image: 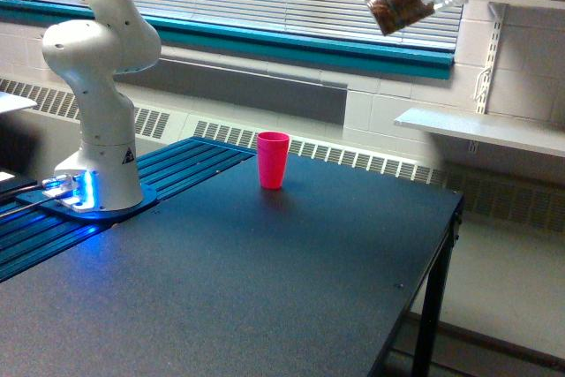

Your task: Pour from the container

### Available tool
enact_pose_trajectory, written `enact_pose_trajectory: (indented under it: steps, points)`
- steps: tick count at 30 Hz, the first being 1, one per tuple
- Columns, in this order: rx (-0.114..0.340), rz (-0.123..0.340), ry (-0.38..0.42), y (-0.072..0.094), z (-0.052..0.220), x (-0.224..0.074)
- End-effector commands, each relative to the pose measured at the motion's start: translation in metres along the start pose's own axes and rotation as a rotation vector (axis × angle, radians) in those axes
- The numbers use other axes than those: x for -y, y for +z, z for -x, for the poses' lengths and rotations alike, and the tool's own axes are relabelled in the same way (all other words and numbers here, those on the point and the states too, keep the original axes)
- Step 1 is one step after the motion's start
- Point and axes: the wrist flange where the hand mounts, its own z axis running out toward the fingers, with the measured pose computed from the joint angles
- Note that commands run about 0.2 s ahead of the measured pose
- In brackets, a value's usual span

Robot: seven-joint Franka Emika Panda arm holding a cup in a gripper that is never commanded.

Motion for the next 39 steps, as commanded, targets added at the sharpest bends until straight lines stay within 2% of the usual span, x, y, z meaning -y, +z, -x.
enact_pose_trajectory:
  steps: [1, 16, 27, 34, 39]
  points:
    - [-0.016, -0.009, -0.029, -0.023, 0.017, 0.008]
    - [-0.049, -0.008, -0.072, -0.062, 0.069, 0.009]
    - [-0.076, -0.008, -0.072, -0.094, 0.106, 0.001]
    - [-0.066, -0.01, -0.079, -0.101, 0.141, -0.001]
    - [-0.048, 0.0, -0.107, -0.098, 0.173, 0.003]
